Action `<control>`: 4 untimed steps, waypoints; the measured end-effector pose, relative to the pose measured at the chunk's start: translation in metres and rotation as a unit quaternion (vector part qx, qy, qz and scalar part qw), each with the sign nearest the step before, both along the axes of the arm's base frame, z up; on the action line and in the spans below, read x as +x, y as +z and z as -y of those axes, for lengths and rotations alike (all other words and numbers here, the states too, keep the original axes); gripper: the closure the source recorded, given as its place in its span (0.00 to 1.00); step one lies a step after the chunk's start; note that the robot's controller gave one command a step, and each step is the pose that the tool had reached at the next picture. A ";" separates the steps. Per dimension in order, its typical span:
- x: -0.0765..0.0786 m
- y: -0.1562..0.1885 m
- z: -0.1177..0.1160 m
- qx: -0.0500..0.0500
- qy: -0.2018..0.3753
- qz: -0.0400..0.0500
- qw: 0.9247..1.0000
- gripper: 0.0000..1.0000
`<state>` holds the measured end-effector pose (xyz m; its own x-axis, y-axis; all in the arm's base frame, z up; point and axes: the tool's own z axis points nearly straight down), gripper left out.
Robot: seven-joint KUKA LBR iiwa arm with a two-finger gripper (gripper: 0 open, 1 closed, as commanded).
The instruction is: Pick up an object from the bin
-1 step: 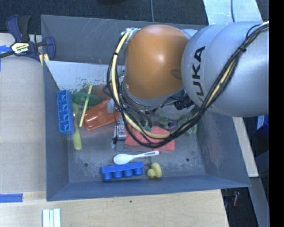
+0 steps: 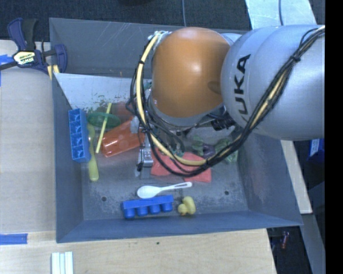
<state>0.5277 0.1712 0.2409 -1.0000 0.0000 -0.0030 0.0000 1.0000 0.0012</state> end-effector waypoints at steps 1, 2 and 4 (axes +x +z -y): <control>0.022 -0.017 0.007 0.001 0.065 0.003 0.998 0.00; 0.027 -0.092 0.021 0.000 0.056 0.003 0.998 0.00; 0.046 -0.149 0.071 0.002 0.078 -0.002 0.997 0.00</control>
Offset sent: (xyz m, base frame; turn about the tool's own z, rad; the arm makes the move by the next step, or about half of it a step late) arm 0.0240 -0.0325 -0.1625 0.1382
